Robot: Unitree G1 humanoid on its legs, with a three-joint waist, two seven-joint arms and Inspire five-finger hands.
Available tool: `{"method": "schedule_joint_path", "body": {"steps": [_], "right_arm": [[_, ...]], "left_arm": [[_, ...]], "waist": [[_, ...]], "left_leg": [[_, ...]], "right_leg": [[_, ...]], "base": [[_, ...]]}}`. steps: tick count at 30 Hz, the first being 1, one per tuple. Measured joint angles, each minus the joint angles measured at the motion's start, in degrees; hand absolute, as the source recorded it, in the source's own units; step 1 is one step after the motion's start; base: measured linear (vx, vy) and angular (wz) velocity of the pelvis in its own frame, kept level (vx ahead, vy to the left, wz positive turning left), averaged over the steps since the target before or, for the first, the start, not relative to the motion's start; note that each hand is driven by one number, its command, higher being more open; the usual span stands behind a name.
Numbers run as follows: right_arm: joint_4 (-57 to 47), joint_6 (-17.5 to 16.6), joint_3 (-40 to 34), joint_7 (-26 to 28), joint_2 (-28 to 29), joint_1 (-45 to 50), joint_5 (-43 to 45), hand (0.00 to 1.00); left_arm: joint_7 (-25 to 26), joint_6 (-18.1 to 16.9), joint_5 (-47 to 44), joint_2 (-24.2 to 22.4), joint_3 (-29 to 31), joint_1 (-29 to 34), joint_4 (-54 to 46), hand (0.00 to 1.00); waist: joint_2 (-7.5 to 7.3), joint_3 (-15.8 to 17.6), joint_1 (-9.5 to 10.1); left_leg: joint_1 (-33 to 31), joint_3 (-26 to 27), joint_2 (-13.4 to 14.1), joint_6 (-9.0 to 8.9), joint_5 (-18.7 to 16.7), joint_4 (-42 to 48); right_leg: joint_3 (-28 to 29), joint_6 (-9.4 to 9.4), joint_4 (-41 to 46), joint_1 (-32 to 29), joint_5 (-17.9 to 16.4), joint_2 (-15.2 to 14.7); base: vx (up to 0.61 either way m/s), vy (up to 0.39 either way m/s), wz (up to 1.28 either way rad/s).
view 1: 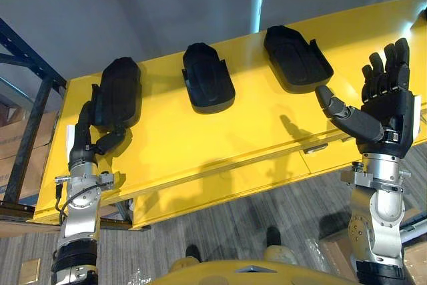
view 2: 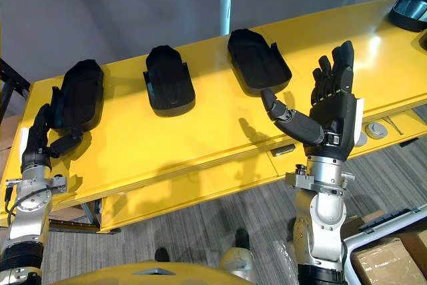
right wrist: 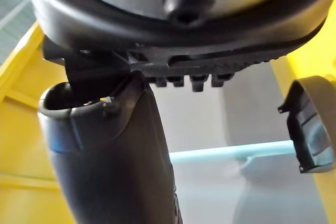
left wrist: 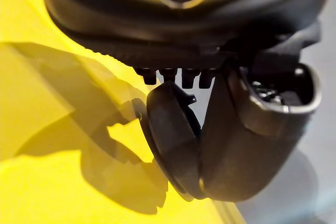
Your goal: Walk over and take three plastic housings, then place them on the shelf
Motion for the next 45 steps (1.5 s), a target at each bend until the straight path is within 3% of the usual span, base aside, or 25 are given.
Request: {"method": "schedule_joint_path", "body": {"steps": [9,16,19,24,26,28,30,32,37,38,40,42,45], "right_arm": [[-0.84,-0.01,0.06,0.15,0.59,0.02,0.09,1.00],[-3.38,-0.07,0.13,0.04,2.76,0.80,0.02,1.00],[-3.38,-0.07,0.18,-0.64,3.75,0.96,0.00,1.00],[-3.39,-0.07,0.57,-1.62,7.49,0.96,-0.36,1.00],[-3.34,-0.07,1.00,-2.61,7.75,0.96,-0.48,1.00],[-3.14,-0.07,1.40,-4.18,7.96,0.98,-0.71,1.00],[-2.09,-0.19,1.27,-7.42,8.71,0.99,-2.91,1.00],[-0.28,-0.23,1.09,-12.78,9.96,1.78,-5.25,1.00],[8.32,-1.03,-0.06,-25.62,13.66,4.00,-7.87,1.00],[12.09,-1.19,-0.41,-31.87,15.07,4.71,-11.64,1.00],[15.82,-1.32,-0.90,-40.06,16.19,4.79,-16.30,1.00],[20.12,-2.59,-2.71,-51.55,16.83,5.28,-19.80,1.00],[26.00,-5.71,-7.04,-59.67,16.94,5.66,-21.42,1.00]], "left_arm": [[-0.06,0.14,-0.38,-0.01,0.18,2.35,-3.17,1.00],[-5.07,-0.28,0.10,-3.31,2.87,12.59,-24.05,1.00],[-6.52,-2.74,-0.74,-6.13,5.70,15.43,-30.67,1.00],[-10.64,-10.39,-13.51,-14.76,7.05,21.18,-40.95,1.00],[-9.98,-12.27,-15.68,-16.18,7.00,21.20,-41.73,1.00],[-6.60,-13.84,-16.58,-17.00,7.05,21.19,-41.71,1.00],[0.37,-15.14,-15.89,-18.62,7.47,21.21,-41.55,1.00],[9.72,-15.89,-10.39,-20.46,7.94,21.19,-40.85,1.00],[26.96,-18.82,-4.99,-22.77,7.26,21.33,-32.31,1.00],[34.59,-19.09,-2.21,-23.12,6.29,20.99,-26.01,1.00],[42.35,-19.01,1.79,-23.52,5.09,20.80,-19.21,1.00],[50.79,-18.56,5.76,-24.52,3.12,21.04,-12.03,1.00],[54.94,-18.51,11.11,-24.56,1.25,21.57,-7.35,1.00]], "waist": [[0.09,0.57,-0.24],[0.08,0.58,1.48],[0.10,0.56,2.53],[0.05,0.53,4.45],[0.01,0.50,4.81],[-0.20,0.38,5.11],[-0.74,0.02,5.18],[-1.58,-0.77,5.25],[-3.40,-2.00,5.21],[-3.56,-2.12,5.20],[-3.60,-2.13,5.21],[-3.77,-2.23,5.25],[-4.28,-2.54,5.26]], "left_leg": [[0.95,0.24,0.01,-0.05,-0.49,0.06],[0.98,-1.43,0.12,-0.07,-0.59,0.05],[1.04,-2.62,0.11,-0.05,-0.56,0.06],[0.91,-4.42,0.04,-0.01,-0.24,0.02],[0.87,-4.98,0.05,-0.02,-0.07,0.00],[0.79,-5.16,0.05,0.02,0.12,-0.08],[0.72,-5.35,0.04,0.03,0.22,-0.16],[0.68,-5.45,0.05,0.02,0.27,-0.33],[0.63,-6.01,-0.06,0.04,1.02,-1.69],[0.63,-6.06,-0.06,0.04,1.03,-1.69],[0.58,-6.09,-0.06,0.02,1.05,-1.70],[0.37,-6.36,-0.06,-0.01,1.08,-1.70],[-0.04,-6.73,-0.03,-0.04,1.17,-1.71]], "right_leg": [[0.16,0.01,-0.16,1.07,-0.04,0.00],[-1.79,-0.02,-0.94,2.73,-0.16,-0.03],[-3.37,0.00,-1.00,3.82,-0.46,-0.20],[-5.42,-0.01,-1.05,5.06,-0.80,-0.38],[-6.05,-0.03,-1.05,5.42,-0.85,-0.41],[-6.22,-0.03,-1.05,5.43,-0.85,-0.41],[-6.37,-0.03,-1.04,5.44,-0.85,-0.41],[-6.47,-0.04,-1.04,5.43,-0.87,-0.39],[-7.09,-0.09,-1.05,5.21,-0.98,-0.40],[-7.12,-0.09,-1.05,5.25,-0.99,-0.40],[-7.14,-0.10,-1.05,5.21,-0.99,-0.40],[-7.32,-0.12,-1.04,5.21,-1.00,-0.39],[-7.48,-0.15,-1.03,5.09,-1.04,-0.37]], "base": [[0.00,0.000,-0.01],[0.00,-0.003,0.12],[0.00,0.000,0.22],[-0.01,0.002,0.18],[-0.02,-0.002,0.15],[-0.04,-0.002,0.07],[-0.03,0.001,0.04],[0.00,0.000,0.00],[-0.01,0.003,0.07],[0.00,0.000,0.00],[0.00,0.000,0.00],[-0.01,0.001,0.06],[0.00,0.000,0.07]]}}
